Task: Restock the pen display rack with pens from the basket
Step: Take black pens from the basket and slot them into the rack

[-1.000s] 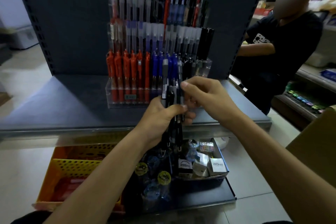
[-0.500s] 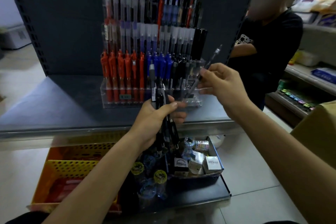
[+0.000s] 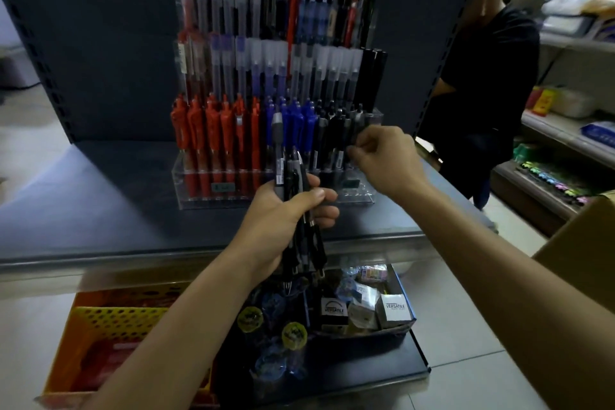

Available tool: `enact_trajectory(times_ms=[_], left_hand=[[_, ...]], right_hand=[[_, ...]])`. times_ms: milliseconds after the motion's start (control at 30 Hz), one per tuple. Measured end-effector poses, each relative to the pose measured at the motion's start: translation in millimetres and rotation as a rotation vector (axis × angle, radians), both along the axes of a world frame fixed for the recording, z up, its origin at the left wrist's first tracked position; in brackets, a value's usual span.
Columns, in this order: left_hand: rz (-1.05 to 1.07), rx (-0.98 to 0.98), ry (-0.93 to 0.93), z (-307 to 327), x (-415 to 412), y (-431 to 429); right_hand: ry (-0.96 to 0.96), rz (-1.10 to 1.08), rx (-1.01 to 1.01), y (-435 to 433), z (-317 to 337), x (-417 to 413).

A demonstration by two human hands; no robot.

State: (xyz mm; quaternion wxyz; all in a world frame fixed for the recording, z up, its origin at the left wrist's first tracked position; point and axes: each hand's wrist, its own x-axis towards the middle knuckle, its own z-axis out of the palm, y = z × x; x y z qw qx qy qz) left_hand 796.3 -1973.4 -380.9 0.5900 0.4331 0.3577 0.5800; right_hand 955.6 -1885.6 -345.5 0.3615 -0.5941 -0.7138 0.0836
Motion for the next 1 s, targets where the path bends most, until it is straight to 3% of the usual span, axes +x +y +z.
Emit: enact_trajectory(times_ms=[133, 367, 467, 567, 733, 1000], left_hand=[[-0.033, 0.012, 0.024, -1, 1, 1], [-0.06, 0.026, 0.047, 0, 3, 3], [-0.061, 0.046, 0.068, 0, 4, 1], [-0.077, 0.06, 0.088, 0, 6, -6], [-0.101, 0.074, 0.223, -3, 9, -16], [-0.15, 0.109, 0.307, -6, 10, -26]], right_hand=[[-0.029, -0.086, 0.098, -1, -15, -1], [0.154, -0.005, -0.159, 0, -13, 12], [0.145, -0.039, 0.009, -16, -19, 11], [0.256, 0.068, 0.155, -45, -13, 5], [0.316, 0.474, -0.23, -83, 8, -1], [0.38, 0.45, -0.355, -87, -7, 6]])
